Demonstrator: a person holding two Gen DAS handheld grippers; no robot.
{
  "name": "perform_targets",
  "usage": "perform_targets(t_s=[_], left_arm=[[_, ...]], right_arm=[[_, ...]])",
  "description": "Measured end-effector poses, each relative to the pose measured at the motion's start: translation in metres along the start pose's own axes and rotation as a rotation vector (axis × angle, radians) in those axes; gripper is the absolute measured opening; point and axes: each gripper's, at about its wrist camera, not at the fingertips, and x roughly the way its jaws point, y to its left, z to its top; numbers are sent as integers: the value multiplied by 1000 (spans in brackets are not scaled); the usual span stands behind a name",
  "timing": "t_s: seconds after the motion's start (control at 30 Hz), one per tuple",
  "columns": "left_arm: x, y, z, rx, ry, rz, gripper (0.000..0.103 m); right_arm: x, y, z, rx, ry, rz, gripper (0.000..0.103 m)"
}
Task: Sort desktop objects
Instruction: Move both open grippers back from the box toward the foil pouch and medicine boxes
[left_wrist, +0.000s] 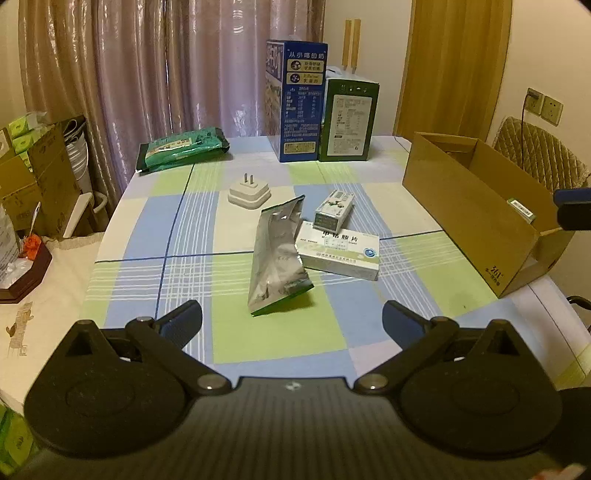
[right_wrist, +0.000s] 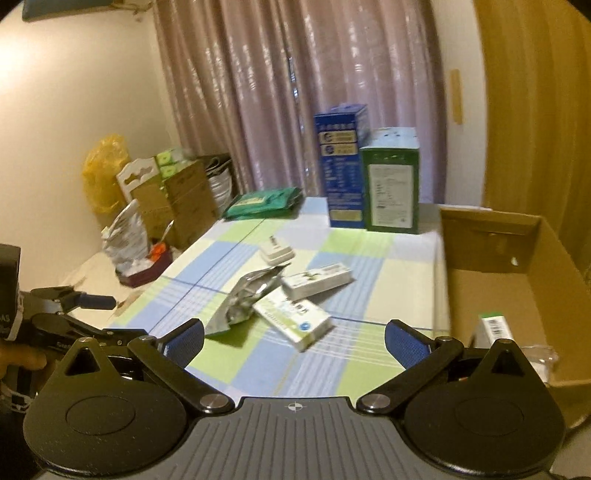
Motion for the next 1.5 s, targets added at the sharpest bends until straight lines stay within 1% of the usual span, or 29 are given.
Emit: perform_targets(t_s=[0.17,0.6,1.03,1.2,1.5], left_arm=[[7,6,-4,-8,12,-1,102],[38,20,-10,-26,53,-9,102],[78,24,-10,-31,85,-46,102],[84,25,-10,-14,97,-46,102],[93,33,-8,-19,121,-61,102]], right_arm=[[18,4,-3,-23,32,0,101],[69,0,-15,-20,123,12,101],[126,-15,-18,-51,215,-16,101],[142,-20,-18,-63,240,-22,101],[170,-26,-16,-55,280,-23,101]])
